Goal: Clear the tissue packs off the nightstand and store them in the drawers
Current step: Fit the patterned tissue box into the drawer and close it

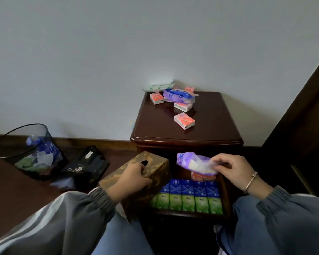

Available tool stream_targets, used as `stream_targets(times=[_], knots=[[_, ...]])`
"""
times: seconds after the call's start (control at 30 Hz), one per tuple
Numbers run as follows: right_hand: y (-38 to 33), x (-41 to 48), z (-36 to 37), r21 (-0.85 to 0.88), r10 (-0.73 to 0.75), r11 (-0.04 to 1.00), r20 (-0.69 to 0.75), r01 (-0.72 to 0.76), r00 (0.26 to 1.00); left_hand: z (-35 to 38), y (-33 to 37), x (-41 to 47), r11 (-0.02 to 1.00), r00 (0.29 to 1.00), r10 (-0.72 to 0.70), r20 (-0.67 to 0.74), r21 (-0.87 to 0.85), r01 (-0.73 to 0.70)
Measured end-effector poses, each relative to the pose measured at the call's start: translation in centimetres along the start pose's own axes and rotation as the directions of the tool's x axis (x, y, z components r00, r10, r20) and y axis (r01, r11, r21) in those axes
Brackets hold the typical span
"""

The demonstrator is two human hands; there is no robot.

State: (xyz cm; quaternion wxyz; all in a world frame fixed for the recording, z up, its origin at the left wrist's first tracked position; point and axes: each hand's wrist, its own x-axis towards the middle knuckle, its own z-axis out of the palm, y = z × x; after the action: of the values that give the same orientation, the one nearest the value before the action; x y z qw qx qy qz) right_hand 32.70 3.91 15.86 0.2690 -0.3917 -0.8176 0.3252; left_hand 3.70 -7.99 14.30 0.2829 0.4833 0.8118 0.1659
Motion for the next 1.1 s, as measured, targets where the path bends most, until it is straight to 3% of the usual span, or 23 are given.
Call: stream_targets(times=[0.43, 0.63, 0.7, 0.8, 0.93, 1.1], knots=[[4.4, -3.0, 1.6, -0.043, 0.173, 0.983, -0.078, -0.176, 0.982, 10.4, 3.5, 3.4, 0.983, 0.993, -0.095, 0.072, 0.162, 0.082], [5.6, -3.3, 1.4, 0.001, 0.230, 0.973, -0.095, -0.231, 0.969, 9.4, 1.4, 0.8, 0.925, 0.959, 0.138, 0.248, 0.313, -0.214], [5.9, -3.1, 1.7, 0.013, 0.233, 0.973, -0.095, -0.232, 0.968, 7.6, 0.1, -0.4, 0.856, 0.910, 0.172, 0.376, 0.400, -0.327], [6.3, -2.6, 2.3, 0.048, 0.243, 0.970, -0.100, -0.239, 0.965, 4.6, -1.2, -1.4, 0.844, 0.806, 0.179, 0.564, 0.334, -0.420], [6.7, -2.5, 3.0, 0.058, 0.262, 0.965, -0.097, -0.258, 0.960, 3.9, -2.0, -1.5, 0.784, 0.812, 0.345, 0.471, 0.332, -0.525], [7.6, -2.6, 3.8, 0.086, 0.274, 0.960, -0.097, -0.266, 0.957, 6.5, -2.6, -0.8, 0.724, 0.866, 0.387, 0.317, 0.478, -0.498]])
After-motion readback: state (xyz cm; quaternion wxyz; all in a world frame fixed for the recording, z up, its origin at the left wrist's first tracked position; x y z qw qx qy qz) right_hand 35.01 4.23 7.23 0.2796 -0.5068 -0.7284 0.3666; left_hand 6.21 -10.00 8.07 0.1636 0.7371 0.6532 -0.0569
